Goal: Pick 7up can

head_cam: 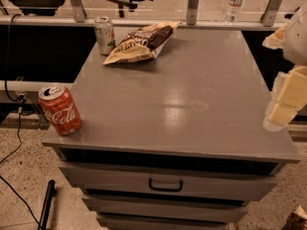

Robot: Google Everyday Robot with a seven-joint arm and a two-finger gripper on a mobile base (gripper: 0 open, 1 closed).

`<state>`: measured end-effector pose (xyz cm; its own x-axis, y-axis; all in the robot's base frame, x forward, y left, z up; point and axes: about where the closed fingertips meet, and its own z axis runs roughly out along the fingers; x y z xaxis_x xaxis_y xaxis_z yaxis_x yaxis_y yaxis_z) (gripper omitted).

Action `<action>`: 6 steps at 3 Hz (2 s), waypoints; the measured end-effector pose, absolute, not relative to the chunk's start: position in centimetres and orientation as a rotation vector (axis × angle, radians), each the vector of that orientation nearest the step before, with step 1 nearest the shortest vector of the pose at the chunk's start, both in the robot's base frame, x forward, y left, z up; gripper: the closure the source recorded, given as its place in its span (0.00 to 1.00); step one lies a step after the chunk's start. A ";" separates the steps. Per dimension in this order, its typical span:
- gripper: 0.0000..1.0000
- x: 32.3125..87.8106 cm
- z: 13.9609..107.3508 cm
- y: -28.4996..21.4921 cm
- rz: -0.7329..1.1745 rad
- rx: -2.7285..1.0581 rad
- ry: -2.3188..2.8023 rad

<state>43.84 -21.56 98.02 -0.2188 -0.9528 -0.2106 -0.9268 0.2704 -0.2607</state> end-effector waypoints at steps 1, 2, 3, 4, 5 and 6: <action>0.00 43.8 98.0 -21.6 -0.112 -1.717 2.221; 0.00 46.7 98.1 -21.6 -0.114 -1.660 2.189; 0.00 53.9 97.8 -21.0 -0.121 -1.587 2.123; 0.00 61.8 97.3 -18.6 -0.067 -1.526 2.056; 0.00 69.1 97.0 -13.9 0.065 -1.447 1.972; 0.00 73.5 98.2 -8.8 0.238 -1.349 1.871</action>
Offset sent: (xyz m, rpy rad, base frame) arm 0.1005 -0.0036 -0.0017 0.1298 -0.1502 -0.0562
